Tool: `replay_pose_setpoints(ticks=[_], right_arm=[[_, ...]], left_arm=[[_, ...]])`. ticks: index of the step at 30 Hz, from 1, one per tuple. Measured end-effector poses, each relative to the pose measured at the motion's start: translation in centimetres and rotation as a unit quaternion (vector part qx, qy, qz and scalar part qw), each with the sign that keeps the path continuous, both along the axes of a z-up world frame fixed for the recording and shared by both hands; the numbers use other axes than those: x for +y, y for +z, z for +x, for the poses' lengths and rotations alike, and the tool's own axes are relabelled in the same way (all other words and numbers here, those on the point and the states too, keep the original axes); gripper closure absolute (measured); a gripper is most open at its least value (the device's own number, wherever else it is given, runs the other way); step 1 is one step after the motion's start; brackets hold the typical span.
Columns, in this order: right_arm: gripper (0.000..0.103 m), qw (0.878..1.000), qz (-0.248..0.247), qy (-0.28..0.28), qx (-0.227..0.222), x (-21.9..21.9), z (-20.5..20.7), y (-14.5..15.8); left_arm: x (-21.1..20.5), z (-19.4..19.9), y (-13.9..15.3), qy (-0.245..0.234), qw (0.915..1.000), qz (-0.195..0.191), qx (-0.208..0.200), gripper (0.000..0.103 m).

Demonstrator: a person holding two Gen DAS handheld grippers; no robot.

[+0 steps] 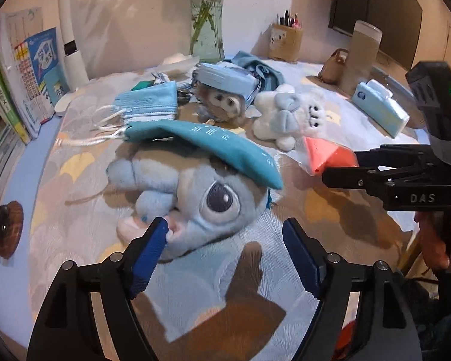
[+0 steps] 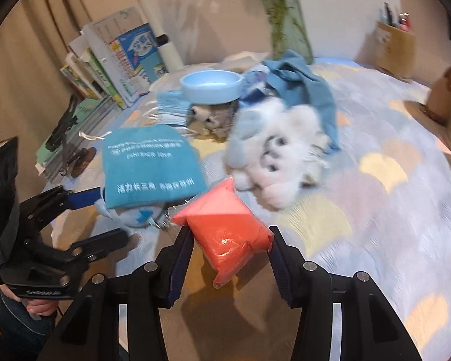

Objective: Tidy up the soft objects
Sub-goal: 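Grasp the pink-orange pouch with the right gripper while the left gripper grasps the blue plush dog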

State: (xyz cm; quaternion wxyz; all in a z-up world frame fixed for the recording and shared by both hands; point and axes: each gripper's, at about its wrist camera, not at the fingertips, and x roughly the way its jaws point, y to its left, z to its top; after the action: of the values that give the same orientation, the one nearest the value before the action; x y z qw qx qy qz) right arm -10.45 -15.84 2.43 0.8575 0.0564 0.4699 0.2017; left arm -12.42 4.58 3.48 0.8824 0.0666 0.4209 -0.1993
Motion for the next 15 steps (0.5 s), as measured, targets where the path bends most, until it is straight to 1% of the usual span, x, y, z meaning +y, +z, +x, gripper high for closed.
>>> replay_pose_setpoints(ticks=[1, 3, 4, 5, 6, 8, 9, 11, 12, 14, 15], right_arm=[[0.054, 1.000, -0.005, -0.003, 0.000, -0.2, -0.4, 0.0], [0.054, 1.000, -0.011, -0.006, 0.003, -0.4, -0.8, -0.1], [0.054, 1.000, -0.012, -0.007, 0.005, -0.4, -0.9, -0.3], [0.054, 1.000, -0.011, -0.008, 0.006, -0.3, -1.0, -0.4], [0.054, 1.000, -0.011, -0.009, 0.006, -0.3, -1.1, -0.6], [0.054, 1.000, -0.017, -0.011, 0.000, -0.2, -1.4, -0.8], [0.054, 1.000, -0.023, -0.011, -0.005, 0.0, -1.5, -0.8], [0.052, 0.999, -0.032, -0.010, -0.010, 0.4, -1.6, -0.8], [0.052, 0.999, -0.034, -0.008, -0.011, 0.5, -1.6, -0.8], [0.042, 1.000, -0.026, -0.007, -0.012, 0.3, -1.6, -0.9], [0.042, 1.000, -0.021, -0.009, -0.011, 0.1, -1.5, -0.9]], left_arm=[[0.3, -0.2, 0.1, 0.004, 1.0000, -0.003, -0.002, 0.026], [1.5, 0.1, 0.6, 0.032, 0.9993, -0.019, -0.007, 0.026], [2.1, 0.5, 0.8, 0.043, 0.9985, -0.035, -0.003, 0.026], [2.7, 1.2, 1.2, 0.062, 0.9962, -0.060, 0.002, 0.026], [3.0, 1.7, 1.3, 0.078, 0.9945, -0.071, 0.006, 0.026], [2.5, 3.1, 1.1, 0.108, 0.9921, -0.059, 0.026, 0.026], [2.2, 3.5, 0.9, 0.111, 0.9916, -0.058, 0.030, 0.024], [1.3, 4.2, 0.9, 0.111, 0.9908, -0.070, 0.032, 0.024], [0.6, 4.5, 0.9, 0.120, 0.9903, -0.063, 0.030, 0.024], [-0.9, 5.4, 1.0, 0.138, 0.9896, -0.036, 0.015, 0.020], [-1.6, 5.7, 1.0, 0.142, 0.9895, -0.022, 0.011, 0.019]])
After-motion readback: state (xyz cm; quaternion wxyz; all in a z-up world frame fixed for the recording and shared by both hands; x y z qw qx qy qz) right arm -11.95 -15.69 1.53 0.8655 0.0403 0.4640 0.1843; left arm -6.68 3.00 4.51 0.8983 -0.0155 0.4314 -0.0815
